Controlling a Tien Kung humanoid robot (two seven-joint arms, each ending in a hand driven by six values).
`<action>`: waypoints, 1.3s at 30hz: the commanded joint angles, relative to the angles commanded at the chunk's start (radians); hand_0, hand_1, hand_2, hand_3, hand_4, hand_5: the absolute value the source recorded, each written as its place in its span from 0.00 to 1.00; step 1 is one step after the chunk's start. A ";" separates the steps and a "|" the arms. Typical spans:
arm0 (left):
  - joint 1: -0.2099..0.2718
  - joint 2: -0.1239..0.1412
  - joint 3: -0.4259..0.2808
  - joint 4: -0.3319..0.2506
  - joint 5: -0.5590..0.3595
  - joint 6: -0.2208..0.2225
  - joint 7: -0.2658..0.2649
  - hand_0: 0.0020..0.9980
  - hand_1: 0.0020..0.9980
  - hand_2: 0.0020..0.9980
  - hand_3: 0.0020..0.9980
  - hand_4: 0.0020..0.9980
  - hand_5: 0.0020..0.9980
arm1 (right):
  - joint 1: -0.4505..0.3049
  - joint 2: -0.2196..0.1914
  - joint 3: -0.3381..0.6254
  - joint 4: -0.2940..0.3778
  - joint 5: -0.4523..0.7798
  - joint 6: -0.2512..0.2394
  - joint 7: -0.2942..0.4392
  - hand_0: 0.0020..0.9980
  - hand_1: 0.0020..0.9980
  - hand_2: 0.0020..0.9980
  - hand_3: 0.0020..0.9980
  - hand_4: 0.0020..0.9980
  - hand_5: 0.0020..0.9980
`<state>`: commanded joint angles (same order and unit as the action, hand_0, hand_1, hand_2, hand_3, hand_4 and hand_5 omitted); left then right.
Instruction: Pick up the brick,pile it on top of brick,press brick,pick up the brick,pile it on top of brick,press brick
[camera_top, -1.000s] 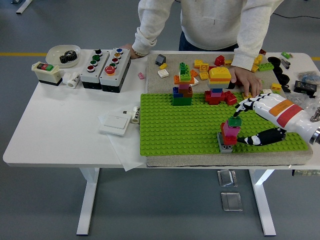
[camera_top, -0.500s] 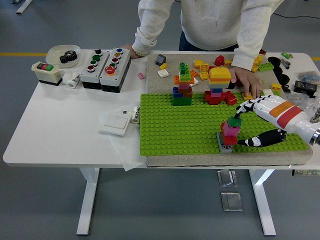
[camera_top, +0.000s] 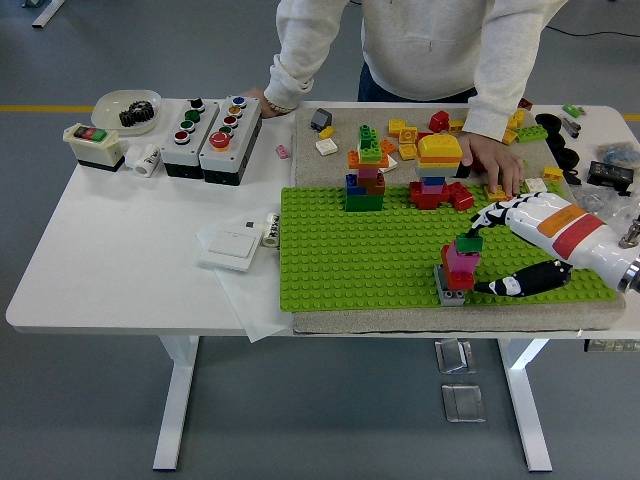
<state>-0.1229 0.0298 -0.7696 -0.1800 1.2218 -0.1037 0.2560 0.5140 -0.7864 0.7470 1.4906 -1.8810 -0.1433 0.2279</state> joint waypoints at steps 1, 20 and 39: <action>0.000 0.000 0.000 0.000 0.000 0.000 0.000 0.80 0.72 0.61 0.53 0.53 0.51 | -0.001 0.000 0.000 0.000 0.000 0.000 0.000 0.66 0.64 0.75 0.67 0.95 0.53; 0.006 0.000 -0.004 0.000 0.008 -0.001 0.003 0.80 0.72 0.61 0.53 0.53 0.51 | -0.017 -0.002 0.005 0.008 -0.009 0.001 -0.001 0.63 0.63 0.74 0.67 0.95 0.53; 0.006 0.000 0.003 0.000 0.003 -0.003 0.001 0.80 0.72 0.61 0.53 0.53 0.51 | -0.036 -0.014 0.026 0.033 -0.022 0.003 -0.003 0.60 0.61 0.74 0.67 0.95 0.53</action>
<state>-0.1168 0.0299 -0.7671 -0.1800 1.2247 -0.1064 0.2575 0.4783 -0.8003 0.7727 1.5237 -1.9031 -0.1403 0.2253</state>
